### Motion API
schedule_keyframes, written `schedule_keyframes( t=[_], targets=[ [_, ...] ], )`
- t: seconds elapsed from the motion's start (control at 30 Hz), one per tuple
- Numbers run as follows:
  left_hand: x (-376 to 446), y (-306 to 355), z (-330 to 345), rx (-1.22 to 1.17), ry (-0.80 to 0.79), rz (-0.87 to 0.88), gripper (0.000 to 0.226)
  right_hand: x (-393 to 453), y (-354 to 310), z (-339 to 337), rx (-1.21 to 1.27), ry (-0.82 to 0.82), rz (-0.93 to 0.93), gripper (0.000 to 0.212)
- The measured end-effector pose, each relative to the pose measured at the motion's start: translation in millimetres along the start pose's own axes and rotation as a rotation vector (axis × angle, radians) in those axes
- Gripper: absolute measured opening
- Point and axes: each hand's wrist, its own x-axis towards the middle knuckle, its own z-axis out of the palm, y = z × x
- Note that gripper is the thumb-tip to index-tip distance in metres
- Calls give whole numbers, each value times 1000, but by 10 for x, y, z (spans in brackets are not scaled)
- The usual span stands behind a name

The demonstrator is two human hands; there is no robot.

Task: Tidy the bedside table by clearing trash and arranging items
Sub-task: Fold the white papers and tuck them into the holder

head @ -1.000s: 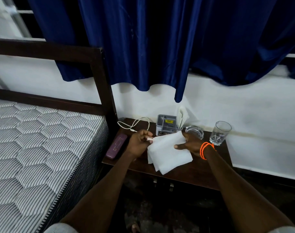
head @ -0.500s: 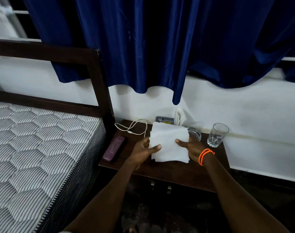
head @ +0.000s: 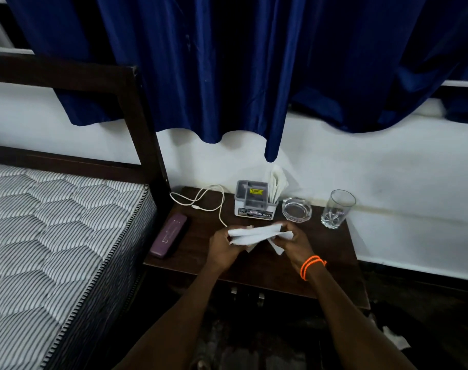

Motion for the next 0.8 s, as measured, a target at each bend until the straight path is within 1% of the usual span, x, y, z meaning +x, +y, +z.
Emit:
schedule_keyframes(
  t=[0.07, 0.13, 0.2, 0.27, 0.33, 0.43, 0.57, 0.63, 0.77, 0.8],
  targets=[
    [33, -14, 34, 15, 7, 1, 38, 20, 15, -19, -44, -13, -29, 25],
    [68, -9, 60, 35, 15, 19, 23, 46, 22, -25, -69, 6, -21, 20],
    [92, 51, 88, -3, 43, 15, 15, 65, 10, -27, -28, 41, 13, 20],
    [131, 127, 119, -38, 101, -33, 24, 75, -25, -20, 38, 61, 53, 29],
    [175, 200, 142, -62, 127, -77, 35, 88, -53, -11, 95, 77, 66, 34],
    [201, 257, 172, -137, 102, -116, 37, 78, -60, -23, 81, 73, 70, 35],
    [151, 198, 175, -123, 50, -113, 50, 45, -39, -18, 36, 46, 94, 38],
    [124, 155, 177, -126, 47, -112, 46, 31, -42, 3, 49, 63, 110, 37],
    [104, 162, 178, -139, 100, -128, 28, 34, -34, 14, 63, 111, 116, 32],
    [106, 188, 180, -154, 94, -122, 28, 34, -42, 13, 68, 116, 112, 32]
  ],
)
